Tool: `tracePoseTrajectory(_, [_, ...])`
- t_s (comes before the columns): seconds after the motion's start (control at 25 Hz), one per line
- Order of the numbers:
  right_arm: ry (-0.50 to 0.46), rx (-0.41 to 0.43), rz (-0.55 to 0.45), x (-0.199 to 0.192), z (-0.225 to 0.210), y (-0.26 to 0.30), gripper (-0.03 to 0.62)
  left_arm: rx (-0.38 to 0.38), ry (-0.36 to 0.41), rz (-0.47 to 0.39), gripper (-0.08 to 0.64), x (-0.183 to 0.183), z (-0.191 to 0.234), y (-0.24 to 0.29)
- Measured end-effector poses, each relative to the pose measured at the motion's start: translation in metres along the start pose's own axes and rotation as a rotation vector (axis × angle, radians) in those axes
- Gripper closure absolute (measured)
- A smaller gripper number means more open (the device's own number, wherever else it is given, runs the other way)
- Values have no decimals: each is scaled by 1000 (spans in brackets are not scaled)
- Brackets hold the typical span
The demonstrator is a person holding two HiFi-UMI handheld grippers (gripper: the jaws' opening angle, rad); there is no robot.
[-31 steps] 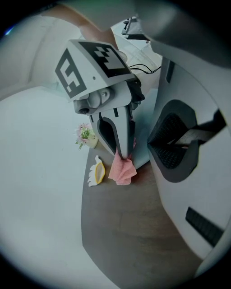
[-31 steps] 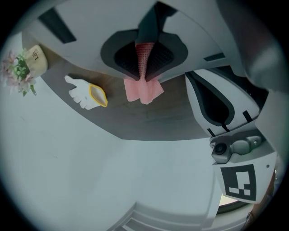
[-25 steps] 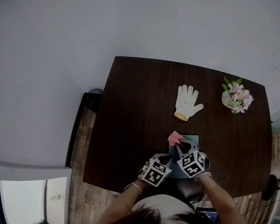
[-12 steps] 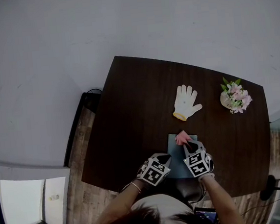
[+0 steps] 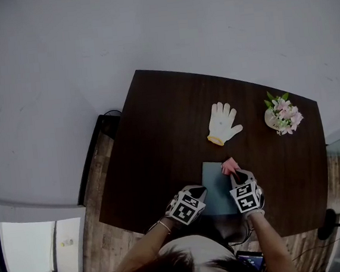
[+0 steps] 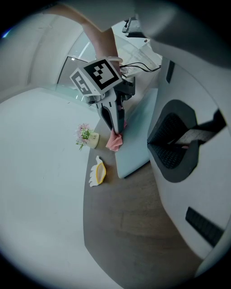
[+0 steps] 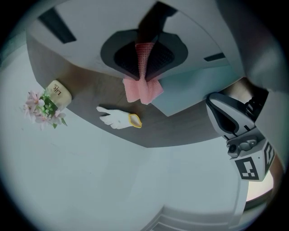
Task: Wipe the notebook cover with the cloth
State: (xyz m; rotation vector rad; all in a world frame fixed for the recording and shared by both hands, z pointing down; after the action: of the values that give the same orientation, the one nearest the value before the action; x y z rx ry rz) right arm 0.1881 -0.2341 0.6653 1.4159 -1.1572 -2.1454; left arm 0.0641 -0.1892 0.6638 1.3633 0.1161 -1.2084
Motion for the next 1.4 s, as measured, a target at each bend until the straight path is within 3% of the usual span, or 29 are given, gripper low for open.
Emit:
tracePoseTrajectory(0.36, [30, -38, 20, -10, -12, -4, 551, -1, -1, 4, 541, -2, -1, 1])
tracePoseTrajectory(0.56, [115, -81, 43, -21, -24, -8, 551, -1, 0, 3, 541, -2, -1, 0])
tracePoseTrajectory(0.8, [185, -113, -38, -5, -31, -28, 551, 3, -1, -4, 541, -1, -2, 0])
tracePoseTrajectory(1.08, [189, -71, -126, 21, -4, -43, 551, -1, 3, -8, 541, -3, -5, -3])
tracePoseTrajectory(1.4, [92, 53, -194, 57, 51, -43, 549, -16, 2, 6, 541, -12, -9, -9])
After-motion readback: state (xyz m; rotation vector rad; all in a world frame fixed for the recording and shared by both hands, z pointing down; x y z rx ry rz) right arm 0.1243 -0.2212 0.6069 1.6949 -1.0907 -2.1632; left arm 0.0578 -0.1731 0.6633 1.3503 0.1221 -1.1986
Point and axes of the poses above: the fingertips, and each gripper's own axes: y forward along the fingers, z to its left, x out of its top, the point moved 1 cm from there along -y, backward along the fingers, and after that the axes turned 1 degree about x, right-handed, at the moved point
